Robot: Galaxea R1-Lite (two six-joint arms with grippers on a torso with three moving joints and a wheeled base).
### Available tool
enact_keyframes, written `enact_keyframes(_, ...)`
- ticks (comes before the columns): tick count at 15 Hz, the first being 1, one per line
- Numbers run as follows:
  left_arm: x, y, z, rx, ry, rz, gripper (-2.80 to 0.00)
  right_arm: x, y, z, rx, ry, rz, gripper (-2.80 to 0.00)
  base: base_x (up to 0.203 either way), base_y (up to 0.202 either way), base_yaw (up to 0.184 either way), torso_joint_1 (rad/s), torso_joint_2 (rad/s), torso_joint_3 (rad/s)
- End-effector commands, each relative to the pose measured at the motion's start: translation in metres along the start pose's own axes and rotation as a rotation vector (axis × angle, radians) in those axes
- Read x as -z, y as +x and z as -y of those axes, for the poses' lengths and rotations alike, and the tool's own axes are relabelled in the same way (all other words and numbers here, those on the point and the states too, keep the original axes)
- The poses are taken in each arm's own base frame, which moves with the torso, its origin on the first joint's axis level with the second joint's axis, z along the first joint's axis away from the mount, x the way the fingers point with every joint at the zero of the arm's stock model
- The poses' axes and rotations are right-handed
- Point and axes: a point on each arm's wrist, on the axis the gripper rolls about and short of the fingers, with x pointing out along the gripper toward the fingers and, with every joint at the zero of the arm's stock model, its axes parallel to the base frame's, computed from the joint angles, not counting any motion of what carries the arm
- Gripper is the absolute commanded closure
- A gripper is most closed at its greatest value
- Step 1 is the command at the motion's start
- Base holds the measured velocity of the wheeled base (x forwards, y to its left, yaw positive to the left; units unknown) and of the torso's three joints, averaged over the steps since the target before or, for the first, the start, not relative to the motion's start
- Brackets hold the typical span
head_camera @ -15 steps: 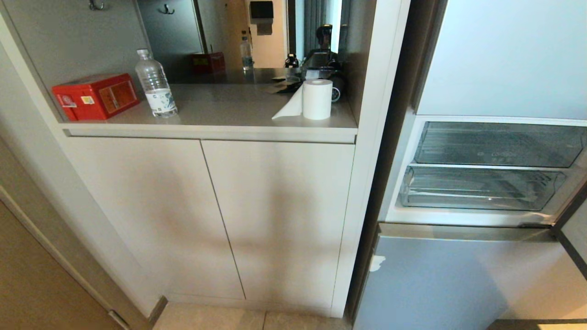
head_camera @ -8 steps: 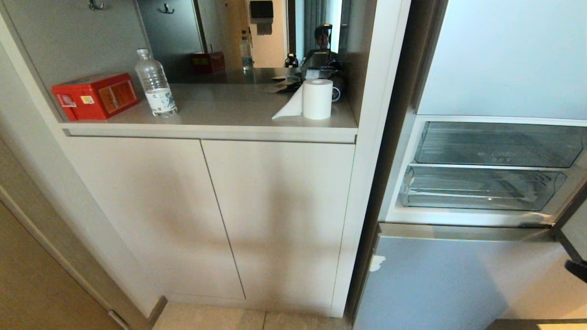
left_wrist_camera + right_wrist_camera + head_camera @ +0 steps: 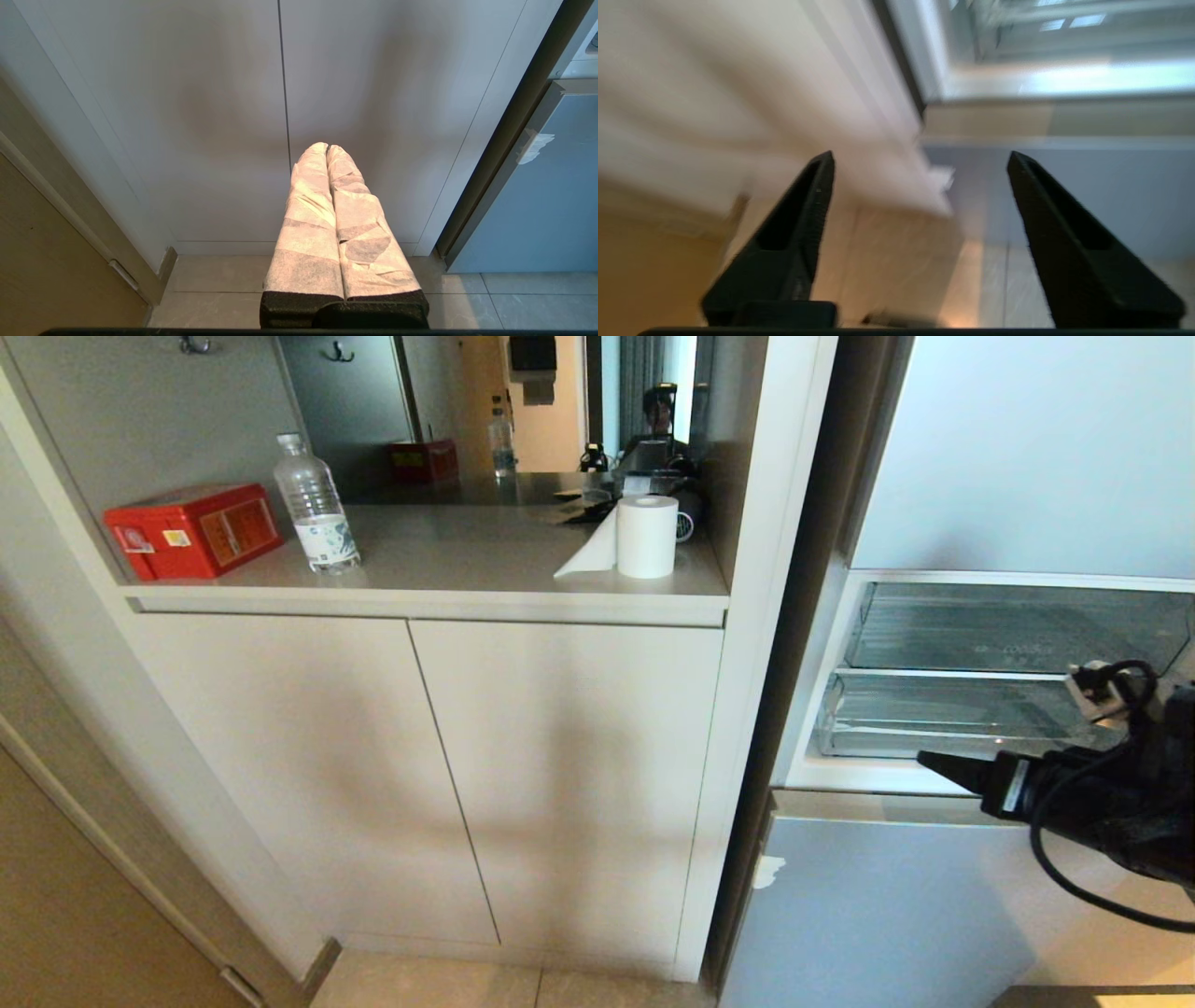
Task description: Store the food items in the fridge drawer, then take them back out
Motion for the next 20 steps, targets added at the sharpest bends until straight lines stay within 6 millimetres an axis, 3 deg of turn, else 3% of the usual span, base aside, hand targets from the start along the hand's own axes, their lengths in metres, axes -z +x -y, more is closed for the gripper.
enact_keyframes(1,0.000,0.000,0.000,0.000,0.000,-0.001,0.00,0.027,0.054,0.017,0.046,0.003,-0.078,-2.80,0.000,0.000,0.000,0.000,0.00,0.000)
enact_keyframes(4,0.000,0.000,0.000,0.000,0.000,-0.001,0.00,0.035,0.098,0.028,0.083,-0.040,-0.012,-2.80,0.000,0.000,0.000,0.000,0.00,0.000)
enact_keyframes(9,0.000,0.000,0.000,0.000,0.000,-0.001,0.00,0.042,0.150,0.040,0.073,-0.090,0.115,-2.80,0.000,0.000,0.000,0.000,0.00,0.000)
enact_keyframes(20,0.000,0.000,0.000,0.000,0.000,-0.001,0.00,0.035,0.203,0.047,0.126,-0.134,0.243,-2.80,0.000,0.000,0.000,0.000,0.00,0.000)
